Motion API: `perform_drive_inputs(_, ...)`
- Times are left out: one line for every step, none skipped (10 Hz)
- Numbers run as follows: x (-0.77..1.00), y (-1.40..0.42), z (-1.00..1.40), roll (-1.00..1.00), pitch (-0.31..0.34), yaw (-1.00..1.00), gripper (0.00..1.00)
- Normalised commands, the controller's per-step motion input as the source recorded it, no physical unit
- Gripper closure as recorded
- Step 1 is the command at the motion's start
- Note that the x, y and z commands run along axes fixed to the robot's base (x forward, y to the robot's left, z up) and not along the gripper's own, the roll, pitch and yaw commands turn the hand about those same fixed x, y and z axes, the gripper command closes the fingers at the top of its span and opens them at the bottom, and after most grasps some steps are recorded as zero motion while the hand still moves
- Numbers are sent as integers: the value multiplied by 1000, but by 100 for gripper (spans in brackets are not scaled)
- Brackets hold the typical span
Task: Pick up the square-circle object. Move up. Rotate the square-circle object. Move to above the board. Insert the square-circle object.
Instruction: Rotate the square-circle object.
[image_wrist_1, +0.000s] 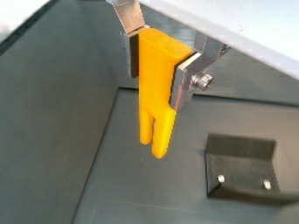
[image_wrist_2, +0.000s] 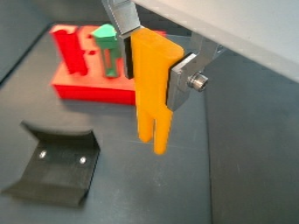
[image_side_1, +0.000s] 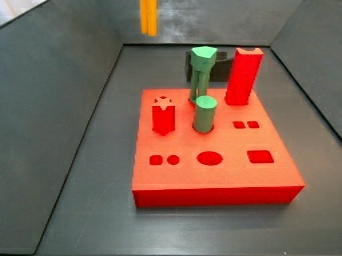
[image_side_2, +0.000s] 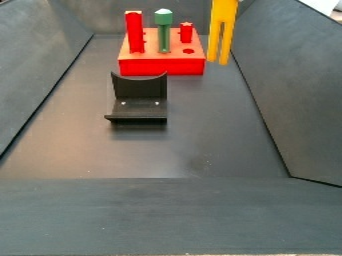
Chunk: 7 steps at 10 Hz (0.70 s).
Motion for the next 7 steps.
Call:
perform_drive_inputs(-1,10,-8,-29,-22,-660,100)
perform_drive_inputs(-2,9,-8,-28,-21,-426,100)
perform_drive_inputs(-2,9,-8,-28,-20,-217,100)
perform_drive_inputs(26,-23,0,-4,-3,-1000,100)
perform_drive_inputs(27,-21,1,-4,-3,-1000,100)
perform_drive_inputs(25,-12,0,-5,-3,-1000,100)
perform_drive_inputs(21,-1,-3,-5,-3,-1000,100)
